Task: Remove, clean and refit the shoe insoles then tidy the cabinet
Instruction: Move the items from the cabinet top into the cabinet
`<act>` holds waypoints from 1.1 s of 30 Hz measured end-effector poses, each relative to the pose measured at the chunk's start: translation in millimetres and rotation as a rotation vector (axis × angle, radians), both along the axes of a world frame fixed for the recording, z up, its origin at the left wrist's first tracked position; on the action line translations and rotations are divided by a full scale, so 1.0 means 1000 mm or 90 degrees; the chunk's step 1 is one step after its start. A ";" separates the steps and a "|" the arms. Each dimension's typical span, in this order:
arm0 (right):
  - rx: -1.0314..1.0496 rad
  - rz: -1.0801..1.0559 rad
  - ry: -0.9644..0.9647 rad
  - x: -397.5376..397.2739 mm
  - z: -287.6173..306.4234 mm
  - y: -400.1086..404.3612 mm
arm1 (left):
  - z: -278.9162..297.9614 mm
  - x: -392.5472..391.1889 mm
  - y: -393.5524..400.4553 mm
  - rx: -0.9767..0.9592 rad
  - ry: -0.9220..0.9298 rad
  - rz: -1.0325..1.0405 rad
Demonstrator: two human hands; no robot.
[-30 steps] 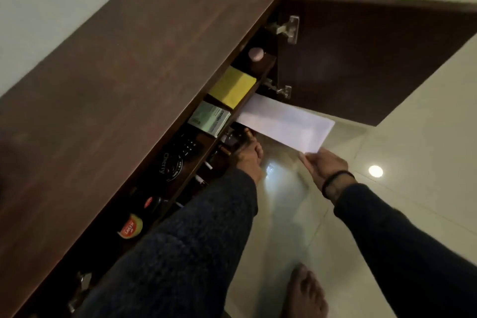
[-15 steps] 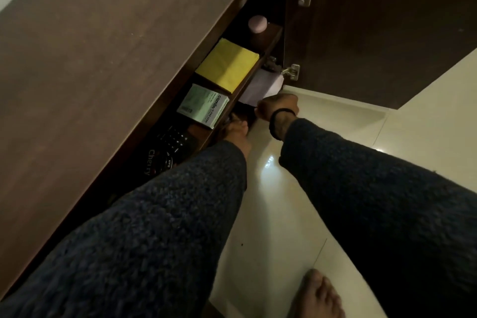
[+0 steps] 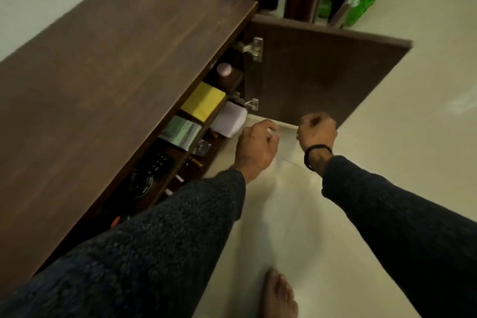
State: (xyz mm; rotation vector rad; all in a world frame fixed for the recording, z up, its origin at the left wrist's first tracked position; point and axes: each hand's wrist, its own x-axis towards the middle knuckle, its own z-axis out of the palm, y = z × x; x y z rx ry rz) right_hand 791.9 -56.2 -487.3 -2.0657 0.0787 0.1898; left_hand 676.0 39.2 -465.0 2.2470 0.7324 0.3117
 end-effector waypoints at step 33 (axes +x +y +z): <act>-0.017 0.250 -0.023 -0.128 0.194 -0.079 | 0.208 -0.090 -0.054 0.375 0.179 -0.305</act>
